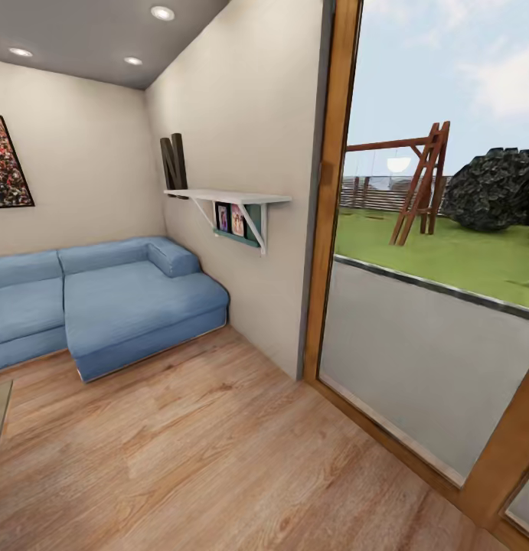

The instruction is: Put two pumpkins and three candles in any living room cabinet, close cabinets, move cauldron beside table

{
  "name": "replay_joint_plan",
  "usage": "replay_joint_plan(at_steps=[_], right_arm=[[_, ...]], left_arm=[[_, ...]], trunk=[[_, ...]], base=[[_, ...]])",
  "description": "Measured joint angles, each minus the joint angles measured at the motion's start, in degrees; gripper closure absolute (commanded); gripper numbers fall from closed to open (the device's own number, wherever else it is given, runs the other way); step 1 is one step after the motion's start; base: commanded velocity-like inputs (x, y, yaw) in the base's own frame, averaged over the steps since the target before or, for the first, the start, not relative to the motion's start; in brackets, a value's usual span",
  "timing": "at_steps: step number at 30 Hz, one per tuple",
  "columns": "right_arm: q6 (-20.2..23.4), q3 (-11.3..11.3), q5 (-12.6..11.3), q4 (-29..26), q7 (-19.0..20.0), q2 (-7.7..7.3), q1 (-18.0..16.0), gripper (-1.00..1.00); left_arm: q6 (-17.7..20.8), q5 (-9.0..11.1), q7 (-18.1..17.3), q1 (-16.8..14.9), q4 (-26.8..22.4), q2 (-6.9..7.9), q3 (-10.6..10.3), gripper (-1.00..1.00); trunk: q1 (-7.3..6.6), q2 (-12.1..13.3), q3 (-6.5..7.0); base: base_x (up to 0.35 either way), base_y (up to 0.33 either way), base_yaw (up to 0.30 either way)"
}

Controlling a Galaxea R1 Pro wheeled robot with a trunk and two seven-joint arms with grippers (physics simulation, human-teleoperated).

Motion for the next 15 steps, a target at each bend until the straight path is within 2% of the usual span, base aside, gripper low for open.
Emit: replay_joint_plan(at_steps=[3,7,10,15], right_arm=[[0.06,-0.05,0.08,-0.03,-0.27,0.96,-0.08,-1.0],[0.01,-0.06,-0.04,-0.05,-0.3,2.16,-0.08,-1.0],[-0.21,-0.07,-0.08,-0.07,-0.31,2.53,-0.08,-1.0],[-0.41,-0.16,-0.09,-0.04,-0.33,2.81,-0.08,-1.0]], left_arm=[[-0.16,0.0,-0.08,0.01,-0.17,-0.96,-0.16,-1.0],[-0.17,0.0,-0.14,0.01,-0.17,-1.15,-0.16,-1.0],[-0.09,0.0,-0.09,0.0,-0.17,-1.21,-0.16,-1.0],[-0.03,0.0,-0.08,0.0,-0.17,-1.23,-0.16,-1.0]], trunk=[[0.0,-0.01,0.0],[0.0,-0.01,0.0],[0.0,-0.01,0.0],[0.0,-0.01,0.0]], base=[[0.0,0.0,0.0],[0.0,0.0,0.0],[-0.028,-0.013,0.0],[-0.202,-0.151,0.021]])
